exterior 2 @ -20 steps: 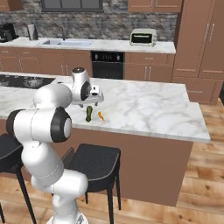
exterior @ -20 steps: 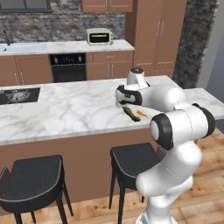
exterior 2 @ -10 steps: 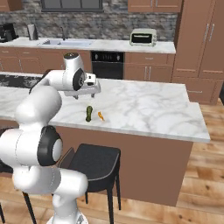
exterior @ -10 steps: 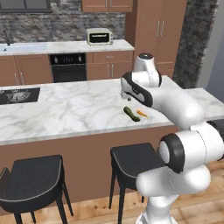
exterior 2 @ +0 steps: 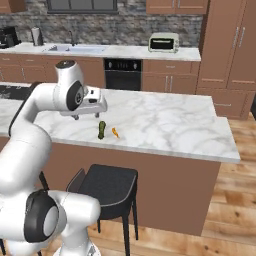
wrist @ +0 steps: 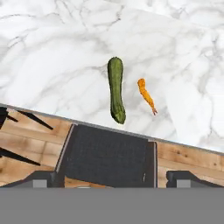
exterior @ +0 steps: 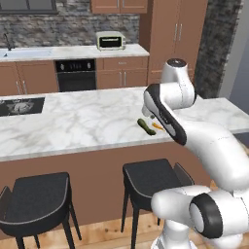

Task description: Open the fridge, remove the orange, squash, and shrimp, and place them on any counter.

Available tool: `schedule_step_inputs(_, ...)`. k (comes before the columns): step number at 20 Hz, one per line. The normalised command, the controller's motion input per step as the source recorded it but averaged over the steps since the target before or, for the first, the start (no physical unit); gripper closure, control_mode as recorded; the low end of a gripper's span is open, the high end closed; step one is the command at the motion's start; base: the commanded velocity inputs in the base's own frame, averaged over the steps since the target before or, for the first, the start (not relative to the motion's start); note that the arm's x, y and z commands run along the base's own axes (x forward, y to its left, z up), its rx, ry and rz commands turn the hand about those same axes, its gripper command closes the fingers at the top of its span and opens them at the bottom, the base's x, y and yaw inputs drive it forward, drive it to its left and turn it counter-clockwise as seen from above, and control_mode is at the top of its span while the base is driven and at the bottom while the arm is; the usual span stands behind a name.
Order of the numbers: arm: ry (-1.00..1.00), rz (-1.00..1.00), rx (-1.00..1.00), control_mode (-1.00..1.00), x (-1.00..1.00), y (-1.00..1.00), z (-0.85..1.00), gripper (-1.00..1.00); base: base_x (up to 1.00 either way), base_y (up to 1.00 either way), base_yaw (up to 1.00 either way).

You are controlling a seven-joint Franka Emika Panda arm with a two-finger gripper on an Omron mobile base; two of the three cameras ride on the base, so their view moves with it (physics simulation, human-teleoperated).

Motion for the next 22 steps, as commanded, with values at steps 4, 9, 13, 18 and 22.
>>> schedule_step_inputs(4,-0.05,-0.08,0.06,-1.0,-0.99,0.0,0.78,-1.0,0.0,0.0,0.0)
schedule_step_inputs(9,-0.11,-0.1,0.15,-1.0,-0.72,0.03,0.56,-1.0,0.0,0.0,0.0)
schedule_step_inputs(13,-0.14,-0.09,0.15,-1.0,-0.61,0.06,0.29,-1.0,0.0,0.0,0.0)
schedule_step_inputs(18,-0.09,-0.16,0.05,-1.0,-0.61,-0.01,0.3,-1.0,0.0,0.0,0.0)
schedule_step_inputs(22,0.02,-0.13,0.0,-1.0,-0.07,-0.11,0.21,-1.0,0.0,0.0,0.0)
